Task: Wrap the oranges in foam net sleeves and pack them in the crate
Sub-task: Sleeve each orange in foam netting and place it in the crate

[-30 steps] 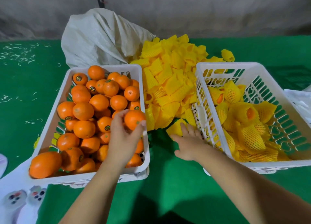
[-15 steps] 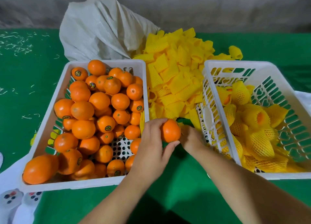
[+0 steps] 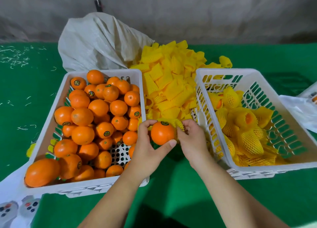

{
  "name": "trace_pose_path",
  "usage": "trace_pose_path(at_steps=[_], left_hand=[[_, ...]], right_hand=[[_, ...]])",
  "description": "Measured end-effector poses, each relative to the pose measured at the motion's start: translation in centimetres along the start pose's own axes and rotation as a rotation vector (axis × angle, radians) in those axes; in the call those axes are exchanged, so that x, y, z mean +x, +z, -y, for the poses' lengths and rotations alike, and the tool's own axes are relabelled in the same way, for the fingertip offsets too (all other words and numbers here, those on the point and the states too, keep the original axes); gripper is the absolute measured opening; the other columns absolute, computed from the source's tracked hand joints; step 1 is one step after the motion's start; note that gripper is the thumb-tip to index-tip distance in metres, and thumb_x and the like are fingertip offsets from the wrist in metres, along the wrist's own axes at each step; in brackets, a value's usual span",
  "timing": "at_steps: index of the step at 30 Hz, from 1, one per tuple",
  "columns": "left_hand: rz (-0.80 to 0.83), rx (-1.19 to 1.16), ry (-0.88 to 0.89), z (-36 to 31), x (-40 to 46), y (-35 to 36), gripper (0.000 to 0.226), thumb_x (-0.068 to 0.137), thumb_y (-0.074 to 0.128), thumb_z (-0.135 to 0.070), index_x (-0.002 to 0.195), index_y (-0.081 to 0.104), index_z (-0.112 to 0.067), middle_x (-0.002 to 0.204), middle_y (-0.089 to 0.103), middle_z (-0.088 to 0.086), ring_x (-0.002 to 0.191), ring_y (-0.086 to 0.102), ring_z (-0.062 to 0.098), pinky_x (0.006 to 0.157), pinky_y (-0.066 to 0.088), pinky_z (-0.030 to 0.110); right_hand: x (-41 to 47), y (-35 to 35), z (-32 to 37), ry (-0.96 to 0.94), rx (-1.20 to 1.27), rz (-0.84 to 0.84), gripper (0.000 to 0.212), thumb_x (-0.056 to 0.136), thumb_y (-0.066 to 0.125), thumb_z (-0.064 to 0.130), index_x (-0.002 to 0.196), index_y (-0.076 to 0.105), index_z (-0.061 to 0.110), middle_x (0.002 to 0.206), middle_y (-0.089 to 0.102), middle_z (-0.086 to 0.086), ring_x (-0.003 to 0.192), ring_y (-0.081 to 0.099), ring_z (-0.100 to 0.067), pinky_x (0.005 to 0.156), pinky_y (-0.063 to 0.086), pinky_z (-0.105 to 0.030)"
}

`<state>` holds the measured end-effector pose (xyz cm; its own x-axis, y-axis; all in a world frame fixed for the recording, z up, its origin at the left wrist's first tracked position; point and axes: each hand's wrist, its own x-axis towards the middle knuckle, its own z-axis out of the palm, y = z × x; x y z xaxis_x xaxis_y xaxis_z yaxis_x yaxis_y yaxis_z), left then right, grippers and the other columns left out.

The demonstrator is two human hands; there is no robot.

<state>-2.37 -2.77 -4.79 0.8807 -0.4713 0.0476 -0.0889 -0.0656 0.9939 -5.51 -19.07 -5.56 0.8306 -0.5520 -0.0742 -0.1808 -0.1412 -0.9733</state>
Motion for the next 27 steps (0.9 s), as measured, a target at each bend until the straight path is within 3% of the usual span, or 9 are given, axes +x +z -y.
trace_pose_path(at_steps=[3, 5, 8, 11, 15, 19, 23, 25, 27], left_hand=[[0.149, -0.211, -0.037, 0.1, -0.5, -0.9, 0.073, 0.071, 0.090, -0.062, 0.133, 0.053, -0.051, 0.146, 0.046, -0.031, 0.129, 0.059, 0.006, 0.096, 0.055, 0.028], [0.253, -0.249, -0.067, 0.0, -0.7, -1.3, 0.078, 0.066, 0.093, -0.064, 0.135, 0.060, -0.049, 0.157, 0.040, -0.028, 0.141, 0.051, 0.005, 0.102, 0.053, 0.029], [0.336, -0.254, -0.102, -0.1, -0.6, -1.4, 0.078, 0.063, 0.095, -0.062, 0.135, 0.067, -0.046, 0.168, 0.029, -0.016, 0.151, 0.040, 0.010, 0.115, 0.047, 0.038], [0.303, -0.271, -0.143, -0.2, -0.6, -1.5, 0.079, 0.067, 0.092, -0.064, 0.137, 0.069, -0.034, 0.160, 0.050, 0.000, 0.147, 0.048, 0.018, 0.120, 0.041, 0.040], [0.148, -0.199, -0.135, -0.3, -0.7, -0.9, 0.075, 0.080, 0.081, -0.060, 0.144, 0.060, -0.028, 0.136, 0.070, -0.005, 0.128, 0.064, 0.012, 0.103, 0.051, 0.026], [0.023, -0.254, -0.112, 0.1, -0.7, -0.3, 0.073, 0.080, 0.083, -0.048, 0.144, 0.048, -0.036, 0.133, 0.067, -0.003, 0.119, 0.068, 0.010, 0.095, 0.055, 0.023], [-0.064, -0.195, -0.047, 0.0, -0.6, 0.1, 0.081, 0.077, 0.083, -0.049, 0.136, 0.028, -0.056, 0.129, 0.059, 0.002, 0.109, 0.070, 0.011, 0.089, 0.058, 0.026], [-0.084, -0.225, -0.046, 0.0, -0.5, 0.2, 0.084, 0.077, 0.083, -0.047, 0.141, 0.030, -0.055, 0.126, 0.067, -0.006, 0.112, 0.071, 0.012, 0.091, 0.060, 0.029], [-0.094, -0.230, -0.050, 0.1, -0.4, 0.2, 0.074, 0.076, 0.080, -0.043, 0.141, 0.043, -0.043, 0.117, 0.073, -0.008, 0.108, 0.073, 0.014, 0.092, 0.062, 0.040]], right_hand=[[-0.7, -0.1, 0.4, -0.237, -0.311, -0.115, 0.023, 0.095, 0.070, 0.017, 0.089, 0.053, 0.031, 0.079, 0.057, 0.009, 0.074, 0.055, -0.012, 0.065, 0.050, -0.037], [-1.3, 0.0, 0.6, -0.320, -0.397, -0.099, 0.020, 0.092, 0.062, 0.016, 0.090, 0.050, 0.032, 0.080, 0.052, 0.013, 0.073, 0.050, -0.009, 0.062, 0.046, -0.036], [-1.8, 0.2, 0.8, -0.339, -0.336, -0.032, 0.011, 0.089, 0.060, 0.023, 0.091, 0.052, 0.030, 0.082, 0.051, 0.014, 0.076, 0.051, -0.012, 0.065, 0.048, -0.040], [-1.0, 0.2, 1.8, -0.253, -0.157, -0.011, 0.024, 0.090, 0.076, 0.012, 0.089, 0.060, 0.030, 0.089, 0.060, 0.006, 0.082, 0.057, -0.014, 0.074, 0.052, -0.038], [-0.4, -0.7, 2.4, -0.185, -0.073, 0.038, 0.029, 0.095, 0.071, 0.007, 0.092, 0.065, 0.036, 0.088, 0.069, 0.017, 0.083, 0.066, -0.007, 0.077, 0.054, -0.031], [-1.7, -1.6, 3.3, -0.286, 0.029, 0.008, 0.021, 0.094, 0.072, 0.012, 0.096, 0.069, 0.033, 0.082, 0.068, 0.022, 0.080, 0.064, 0.000, 0.072, 0.049, -0.015], [-4.0, -1.0, 4.8, -0.386, 0.017, 0.038, 0.022, 0.091, 0.068, 0.022, 0.097, 0.066, 0.043, 0.084, 0.068, 0.019, 0.081, 0.064, -0.003, 0.074, 0.048, -0.017], [-5.1, -0.6, 5.2, -0.503, -0.101, 0.054, 0.025, 0.092, 0.067, 0.021, 0.100, 0.065, 0.044, 0.094, 0.066, 0.021, 0.091, 0.064, 0.000, 0.079, 0.046, -0.012], [-5.8, -0.6, 5.2, -0.666, -0.273, 0.065, 0.020, 0.093, 0.065, 0.018, 0.105, 0.065, 0.034, 0.101, 0.060, 0.023, 0.096, 0.058, 0.007, 0.081, 0.042, -0.007]])
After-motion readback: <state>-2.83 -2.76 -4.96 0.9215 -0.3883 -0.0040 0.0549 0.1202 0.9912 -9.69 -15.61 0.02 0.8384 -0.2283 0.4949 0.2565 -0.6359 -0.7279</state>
